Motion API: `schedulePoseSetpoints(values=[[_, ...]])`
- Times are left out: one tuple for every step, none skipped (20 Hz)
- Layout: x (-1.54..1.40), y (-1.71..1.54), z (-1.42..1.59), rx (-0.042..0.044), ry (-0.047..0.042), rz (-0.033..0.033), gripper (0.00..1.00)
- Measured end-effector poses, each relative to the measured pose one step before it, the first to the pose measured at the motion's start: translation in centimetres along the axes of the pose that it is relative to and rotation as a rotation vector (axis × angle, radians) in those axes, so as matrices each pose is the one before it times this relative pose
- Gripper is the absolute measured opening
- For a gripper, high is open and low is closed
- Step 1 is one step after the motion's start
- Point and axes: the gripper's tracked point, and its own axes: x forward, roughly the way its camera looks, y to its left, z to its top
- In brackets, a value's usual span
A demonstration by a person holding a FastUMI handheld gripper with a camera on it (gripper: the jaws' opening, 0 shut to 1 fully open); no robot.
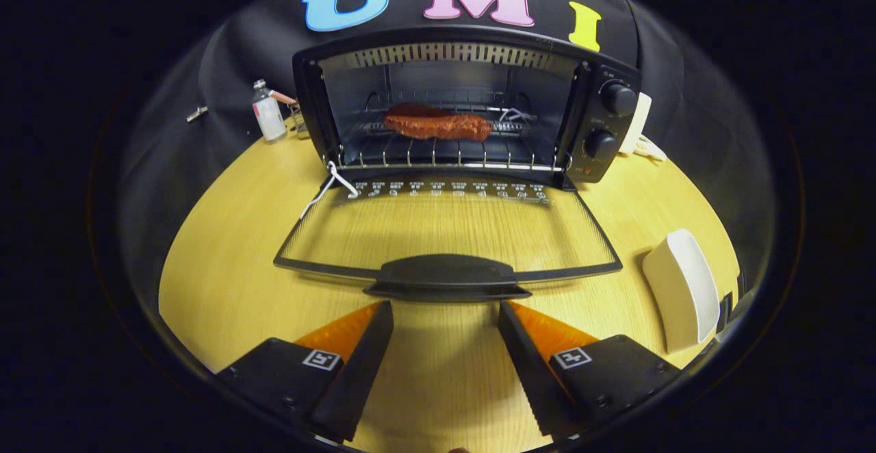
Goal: Open the toaster oven, put the food inside, and close the toaster oven door.
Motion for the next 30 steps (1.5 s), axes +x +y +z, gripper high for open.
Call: schedulePoseSetpoints(values=[[0.013, 0.111, -0.159, 0.01686, 0.01788, 0.00087, 0.96], [-0.115, -0.038, 0.27, 0.01627, 0.0051, 0.00113, 0.96], [-0.121, 0.037, 0.046, 0.0008, 0.0083, -0.00008, 0.96], [-0.227, -0.079, 0.199, -0.00908, -0.00271, -0.00145, 0.96], [-0.356, 0.013, 0.263, -0.00331, -0.00512, -0.00244, 0.96], [-0.443, 0.015, 0.241, 0.0009, -0.00912, -0.00169, 0.96], [-0.498, 0.025, 0.327, 0.00214, -0.00678, -0.00135, 0.96], [-0.488, -0.014, 0.166, 0.00016, -0.00427, -0.00037, 0.96], [-0.472, -0.008, 0.375, -0.00078, -0.00757, 0.00059, 0.96], [-0.384, 0.0, 0.375, -0.0015, -0.00869, 0.00178, 0.96], [-0.376, 0.011, 0.362, -0.00104, -0.01076, 0.00172, 0.96], [-0.394, 0.0, 0.476, -0.00232, -0.01281, 0.00162, 0.96], [-0.393, 0.04, 0.555, -0.00376, -0.01482, 0.00157, 0.96], [-0.305, -0.021, 0.48, -0.00553, -0.01669, 0.00094, 0.96], [-0.265, -0.031, 0.655, -0.00664, -0.01797, 0.00142, 0.96], [-0.479, 0.029, 0.762, -0.00839, -0.02067, 0.00138, 0.96], [-0.247, 0.034, 0.855, -0.0111, -0.02176, 0.00081, 0.96], [-0.234, -0.008, 0.702, -0.01349, -0.01927, 0.00033, 0.96], [-0.113, -0.05, 0.818, -0.01206, -0.01767, -0.001, 0.96], [-0.05, -0.018, 0.741, -0.01362, -0.0178, 0.00018, 0.96], [0.075, -0.014, 0.854, -0.00886, -0.01631, 0.00173, 0.96], [-0.069, -0.092, 0.88, -0.0036, -0.01526, 0.00084, 0.96], [0.204, -0.097, 0.696, 0.00604, -0.00236, 0.00452, 0.97], [0.349, -0.235, 0.653, 0.01069, -0.00171, -0.0001, 0.98], [0.306, -0.286, 0.605, 0.00923, -0.00758, -0.00665, 0.98], [0.631, -0.255, 0.368, 0.00462, -0.00898, -0.00631, 0.98], [0.279, -0.13, 0.253, 0.00136, -0.00322, 0.00033, 0.98], [0.149, 0.386, 0.368, 0.00499, 0.00336, 0.01592, 0.98], [0.374, 0.003, 0.05, -0.00601, 0.00156, 0.00145, 0.98], [-0.343, -0.462, 0.241, -0.01601, -0.00496, 0.00029, 0.99]])
